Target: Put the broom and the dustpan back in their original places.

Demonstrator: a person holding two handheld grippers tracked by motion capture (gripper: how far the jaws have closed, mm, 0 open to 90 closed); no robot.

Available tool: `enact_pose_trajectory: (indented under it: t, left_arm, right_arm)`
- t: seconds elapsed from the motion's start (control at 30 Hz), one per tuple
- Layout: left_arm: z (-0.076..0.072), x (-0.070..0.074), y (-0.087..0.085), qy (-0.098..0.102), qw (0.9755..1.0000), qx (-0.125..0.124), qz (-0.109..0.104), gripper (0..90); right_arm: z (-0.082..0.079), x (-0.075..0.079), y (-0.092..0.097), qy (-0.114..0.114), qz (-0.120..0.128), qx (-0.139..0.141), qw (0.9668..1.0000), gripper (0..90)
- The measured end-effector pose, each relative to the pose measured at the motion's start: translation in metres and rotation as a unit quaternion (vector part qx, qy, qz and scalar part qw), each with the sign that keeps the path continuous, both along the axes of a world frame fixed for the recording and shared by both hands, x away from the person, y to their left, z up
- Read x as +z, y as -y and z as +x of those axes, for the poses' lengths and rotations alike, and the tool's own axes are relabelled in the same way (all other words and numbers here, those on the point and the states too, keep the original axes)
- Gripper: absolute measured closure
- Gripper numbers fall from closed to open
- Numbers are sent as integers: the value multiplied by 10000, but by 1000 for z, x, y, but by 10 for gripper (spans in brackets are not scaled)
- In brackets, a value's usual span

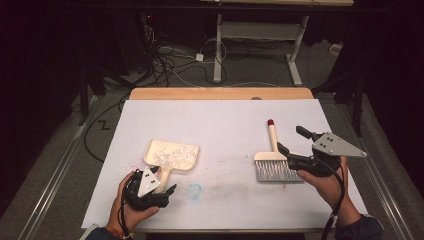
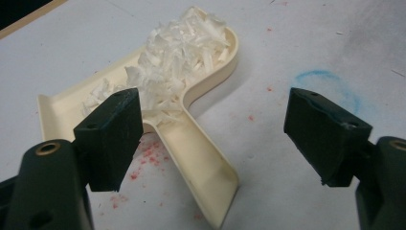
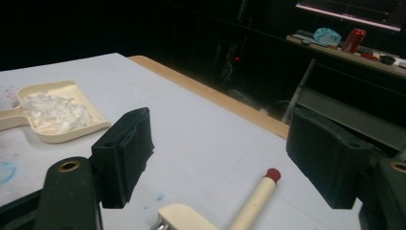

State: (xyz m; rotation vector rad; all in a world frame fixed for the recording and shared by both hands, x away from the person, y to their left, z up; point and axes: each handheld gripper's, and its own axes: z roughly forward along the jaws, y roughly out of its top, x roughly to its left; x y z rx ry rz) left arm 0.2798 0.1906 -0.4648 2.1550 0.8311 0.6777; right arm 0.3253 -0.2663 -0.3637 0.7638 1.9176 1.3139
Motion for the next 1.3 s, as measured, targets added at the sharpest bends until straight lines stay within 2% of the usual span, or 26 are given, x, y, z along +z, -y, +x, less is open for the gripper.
enact_pose_trajectory:
  t: [0.17, 0.3, 0.53, 0.63, 0.7, 0.9, 1.0, 1.07, 1.13, 1.3]
  left_arm:
    - [0, -1, 1, -78, 10000, 8, -11, 209]
    - [0, -1, 2, 2, 10000, -30, 24, 209]
    - [1, -1, 2, 2, 10000, -41, 51, 209]
    - [0, -1, 2, -71, 10000, -39, 45, 209]
    - [1, -1, 3, 15, 10000, -42, 88, 209]
    - [3, -2, 3, -5, 10000, -53, 83, 209]
    - [4, -2, 5, -11, 10000, -79, 47, 209]
    - [3, -2, 7, -40, 10000, -70, 40, 209]
    - [2, -3, 8, -40, 9999, -110, 108, 205]
    - [0, -1, 8, 82, 9999, -35, 113, 190]
  right_arm:
    - [-11, -3, 7, -3, -77, 16, 10000, 251]
    - [-17, -6, 10, -28, -120, 52, 9999, 251]
    - [-23, -15, 15, -43, -320, 60, 9995, 245]
    - [-25, -21, 20, -36, -328, 16, 9995, 246]
    - [-26, -27, 23, -56, -330, 26, 9994, 244]
    - [-30, -43, 31, -91, -426, -153, 9989, 230]
    - [-33, -55, 35, -202, -326, -188, 9991, 222]
    - [-35, -62, 36, -176, -407, -256, 9987, 216]
    - [-36, -67, 37, -304, -355, -265, 9986, 193]
    - [-36, -72, 35, -358, -444, -266, 9980, 176]
